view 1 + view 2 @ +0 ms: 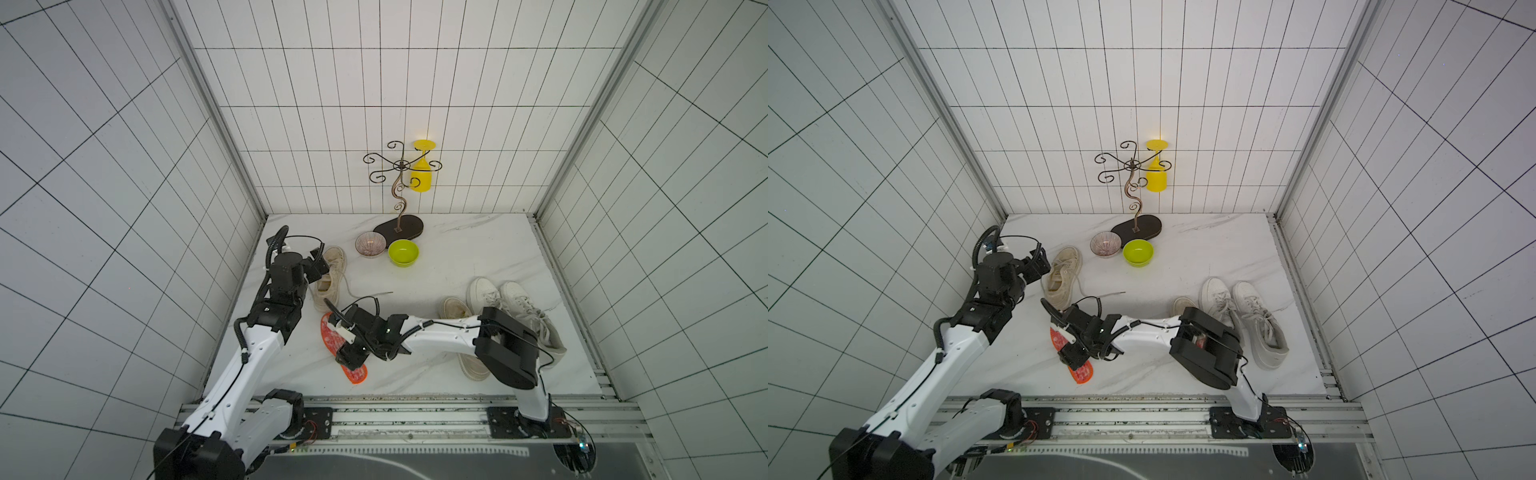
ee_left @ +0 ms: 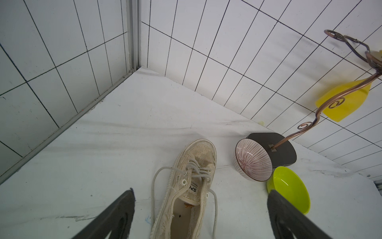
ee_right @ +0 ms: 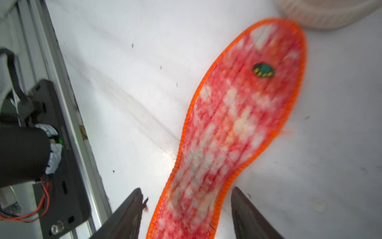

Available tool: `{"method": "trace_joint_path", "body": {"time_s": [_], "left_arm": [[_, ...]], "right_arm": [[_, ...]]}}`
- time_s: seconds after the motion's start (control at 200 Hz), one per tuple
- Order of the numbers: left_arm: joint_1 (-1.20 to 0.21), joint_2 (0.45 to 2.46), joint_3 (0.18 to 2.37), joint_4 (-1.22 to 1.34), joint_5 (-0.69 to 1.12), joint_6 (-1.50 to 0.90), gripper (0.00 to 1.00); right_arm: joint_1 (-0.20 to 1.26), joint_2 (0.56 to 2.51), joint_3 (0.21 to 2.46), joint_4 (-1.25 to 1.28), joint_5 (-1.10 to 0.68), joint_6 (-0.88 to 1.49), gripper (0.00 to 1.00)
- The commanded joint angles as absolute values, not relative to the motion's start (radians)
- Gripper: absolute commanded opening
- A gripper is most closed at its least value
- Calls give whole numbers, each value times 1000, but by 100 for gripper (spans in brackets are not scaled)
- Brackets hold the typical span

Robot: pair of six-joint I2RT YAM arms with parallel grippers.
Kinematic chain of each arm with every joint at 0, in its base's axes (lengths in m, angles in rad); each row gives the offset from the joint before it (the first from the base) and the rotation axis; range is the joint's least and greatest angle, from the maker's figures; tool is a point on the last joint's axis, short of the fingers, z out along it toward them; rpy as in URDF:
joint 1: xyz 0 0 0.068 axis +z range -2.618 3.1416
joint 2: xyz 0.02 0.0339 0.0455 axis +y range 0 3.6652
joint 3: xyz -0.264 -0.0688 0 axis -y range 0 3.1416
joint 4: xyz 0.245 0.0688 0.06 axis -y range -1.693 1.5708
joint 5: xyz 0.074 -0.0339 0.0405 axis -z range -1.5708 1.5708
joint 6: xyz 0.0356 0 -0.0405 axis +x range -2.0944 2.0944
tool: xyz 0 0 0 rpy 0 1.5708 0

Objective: Remove the insole from the shoe
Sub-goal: Move the insole to the center of the board, then move the shoe to the center of the board.

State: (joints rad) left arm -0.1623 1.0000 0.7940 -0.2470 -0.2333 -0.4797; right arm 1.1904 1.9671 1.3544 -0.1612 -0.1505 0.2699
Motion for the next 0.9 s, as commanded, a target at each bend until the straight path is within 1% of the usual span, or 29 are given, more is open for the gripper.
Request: {"method": "trace_joint_path", "body": {"time_s": [0.0,0.125,0.28,0.435,0.5,0.625,0.775,0.895], "left_arm": [[-166,1013,793,-244,-160,-484,98],[-237,1037,813,-290,-181,-465,98],[-323,1034,795,-351,-165,-478,97],[-451,989,696,-314,-174,-504,96],[-509,976,656,-289,-195,-525,96],[-595,979,591,-234,-252,-534,96],[-598,995,584,-218,-250,-523,96],[-598,994,593,-215,-261,-508,96]], "right_arm": [[1152,1777,1241,-146,-28,309,68],[1059,1598,1086,-171,63,380,65],[960,1388,947,-301,196,449,62],[934,1255,909,-541,316,562,62],[933,1223,904,-666,384,658,60],[940,1168,872,-791,384,770,59],[970,1093,840,-862,395,898,56],[971,1080,792,-874,375,935,56]]}}
